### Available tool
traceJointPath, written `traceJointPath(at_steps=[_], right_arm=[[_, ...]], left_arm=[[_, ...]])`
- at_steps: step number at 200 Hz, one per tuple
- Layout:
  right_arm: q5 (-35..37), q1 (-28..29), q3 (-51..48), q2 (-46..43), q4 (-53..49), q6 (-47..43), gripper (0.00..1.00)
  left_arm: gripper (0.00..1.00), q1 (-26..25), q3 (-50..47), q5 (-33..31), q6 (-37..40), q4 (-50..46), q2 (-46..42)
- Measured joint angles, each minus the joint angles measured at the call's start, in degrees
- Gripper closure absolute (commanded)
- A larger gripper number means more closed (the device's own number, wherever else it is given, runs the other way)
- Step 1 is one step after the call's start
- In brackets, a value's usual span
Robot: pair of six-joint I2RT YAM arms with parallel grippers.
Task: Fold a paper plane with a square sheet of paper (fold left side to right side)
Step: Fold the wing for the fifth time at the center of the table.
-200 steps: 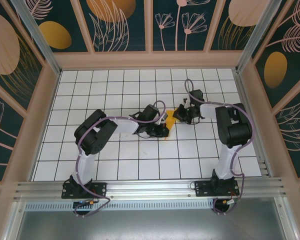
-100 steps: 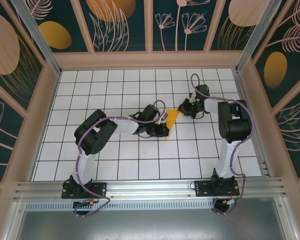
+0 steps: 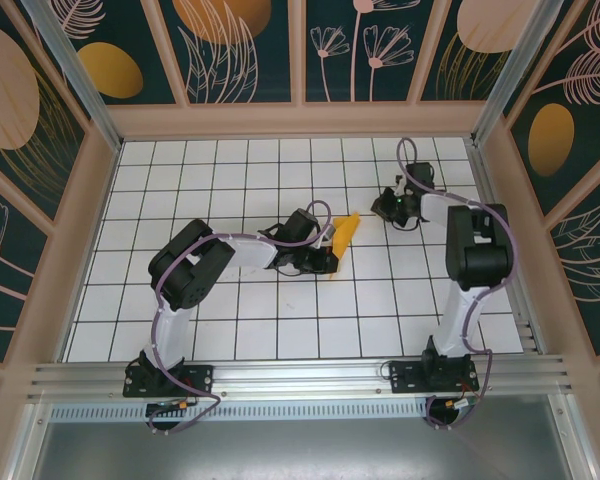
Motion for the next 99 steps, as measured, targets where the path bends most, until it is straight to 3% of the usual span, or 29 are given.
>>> traceJointPath(at_steps=[42, 99], right_arm=[[-1.2, 4.6, -10.0, -12.2, 4.9, 3.6, 1.00], [-3.8, 13.0, -20.1, -14.2, 8.9, 11.1, 1.00]], left_arm=[[0.96, 0.0, 0.0, -0.1, 0.0, -0.1, 0.0], [0.96, -0.1, 0.1, -0.2, 0.0, -0.3, -0.1]])
